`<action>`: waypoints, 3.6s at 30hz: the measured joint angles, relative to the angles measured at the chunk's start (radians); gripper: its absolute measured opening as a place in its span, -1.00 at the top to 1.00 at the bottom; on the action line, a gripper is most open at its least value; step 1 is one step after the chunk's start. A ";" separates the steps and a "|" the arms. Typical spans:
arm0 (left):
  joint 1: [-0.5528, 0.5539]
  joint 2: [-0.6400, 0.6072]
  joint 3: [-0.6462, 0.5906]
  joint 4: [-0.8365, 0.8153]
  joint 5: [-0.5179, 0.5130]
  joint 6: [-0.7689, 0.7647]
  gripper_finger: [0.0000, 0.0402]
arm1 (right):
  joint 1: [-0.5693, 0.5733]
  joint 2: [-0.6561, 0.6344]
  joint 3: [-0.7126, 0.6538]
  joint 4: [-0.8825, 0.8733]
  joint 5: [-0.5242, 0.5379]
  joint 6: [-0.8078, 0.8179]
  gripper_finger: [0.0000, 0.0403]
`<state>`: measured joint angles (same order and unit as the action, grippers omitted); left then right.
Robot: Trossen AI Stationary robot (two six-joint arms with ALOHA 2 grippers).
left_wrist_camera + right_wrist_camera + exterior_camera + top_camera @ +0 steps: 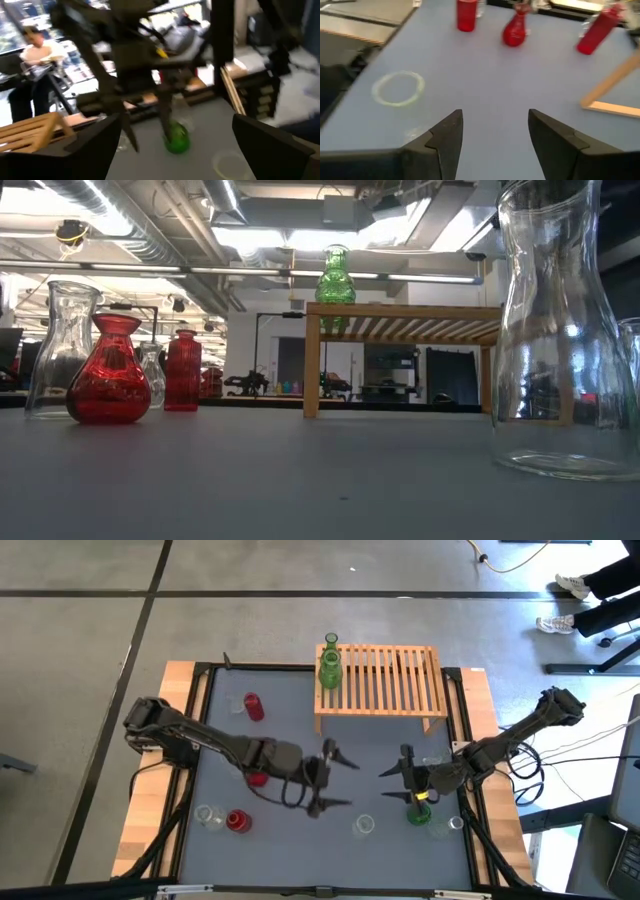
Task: Sort vases onto shelf
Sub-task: Put the green vase on the shelf, aligned with the other green vases
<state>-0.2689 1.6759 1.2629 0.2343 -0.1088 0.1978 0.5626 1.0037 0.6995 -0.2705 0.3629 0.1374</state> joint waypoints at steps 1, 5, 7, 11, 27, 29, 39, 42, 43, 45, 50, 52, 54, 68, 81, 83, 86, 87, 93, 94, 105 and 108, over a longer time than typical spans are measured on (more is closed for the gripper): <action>-0.012 0.013 0.000 -0.009 0.006 0.016 -0.87 | 0.000 0.000 0.021 -0.024 -0.025 0.014 -0.04; -0.048 0.046 -0.001 -0.066 0.066 0.013 -0.87 | 0.001 0.000 0.127 -0.191 -0.120 0.131 -0.04; -0.057 0.059 -0.001 -0.100 0.093 -0.009 -0.87 | 0.001 0.000 0.176 -0.300 -0.165 0.209 -0.04; -0.070 0.068 -0.002 -0.157 0.110 -0.059 -0.87 | 0.001 0.000 0.256 -0.506 -0.273 0.393 -0.04; -0.069 0.066 -0.002 -0.176 0.071 -0.090 -0.87 | 0.094 0.116 0.212 -0.733 -0.486 0.748 -0.04; -0.069 0.066 -0.002 -0.175 0.070 -0.090 -0.87 | 0.105 0.158 0.212 -0.729 -0.486 0.736 -0.04; -0.069 0.066 -0.002 -0.175 0.070 -0.090 -0.87 | 0.106 0.309 0.211 -0.737 -0.488 0.695 -0.04; -0.069 0.066 -0.002 -0.175 0.069 -0.091 -0.87 | 0.106 0.316 0.211 -0.728 -0.488 0.694 -0.04; -0.069 0.066 -0.002 -0.175 0.070 -0.091 -0.87 | 0.106 0.319 0.211 -0.730 -0.488 0.694 -0.04; -0.069 0.066 -0.002 -0.175 0.069 -0.091 -0.87 | 0.106 0.327 0.211 -0.730 -0.487 0.694 -0.04; -0.069 0.066 -0.002 -0.174 0.069 -0.091 -0.87 | 0.106 0.365 0.211 -0.728 -0.479 0.700 -0.04; -0.069 0.065 -0.002 -0.174 0.070 -0.091 -0.87 | 0.106 0.383 0.211 -0.728 -0.482 0.700 -0.04; -0.069 0.065 -0.002 -0.175 0.069 -0.091 -0.87 | 0.106 0.391 0.211 -0.728 -0.486 0.700 -0.03; -0.069 0.065 -0.002 -0.174 0.069 -0.090 -0.87 | 0.106 0.392 0.212 -0.729 -0.488 0.688 0.64; -0.068 0.065 -0.001 -0.177 0.066 -0.091 -0.87 | 0.091 0.394 0.360 -0.901 -0.343 0.544 0.61; -0.067 0.064 0.000 -0.201 0.065 -0.097 -0.87 | 0.071 0.394 0.389 -0.929 -0.299 0.508 0.63; -0.061 0.057 0.000 -0.270 0.041 -0.130 -0.87 | 0.028 0.393 0.430 -0.933 -0.222 0.439 0.60; -0.056 0.056 0.000 -0.289 0.030 -0.145 -0.87 | 0.011 0.393 0.439 -0.931 -0.197 0.411 0.59; -0.025 0.042 0.000 -0.356 0.040 -0.247 -0.87 | -0.132 0.393 0.455 -0.878 -0.129 0.225 0.59; -0.022 0.042 0.000 -0.370 0.048 -0.257 -0.87 | -0.159 0.393 0.453 -0.853 -0.130 0.200 0.60; -0.030 0.042 0.000 -0.560 -0.073 -0.431 -0.87 | -0.375 0.462 0.452 -0.590 -0.222 -0.047 0.59; -0.046 0.042 0.000 -0.556 -0.073 -0.453 -0.87 | -0.404 0.511 0.452 -0.557 -0.259 -0.088 0.58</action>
<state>-0.3146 1.7176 1.2629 -0.3219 -0.1815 -0.2551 0.1586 1.5146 1.1511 -0.8272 0.1039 0.0490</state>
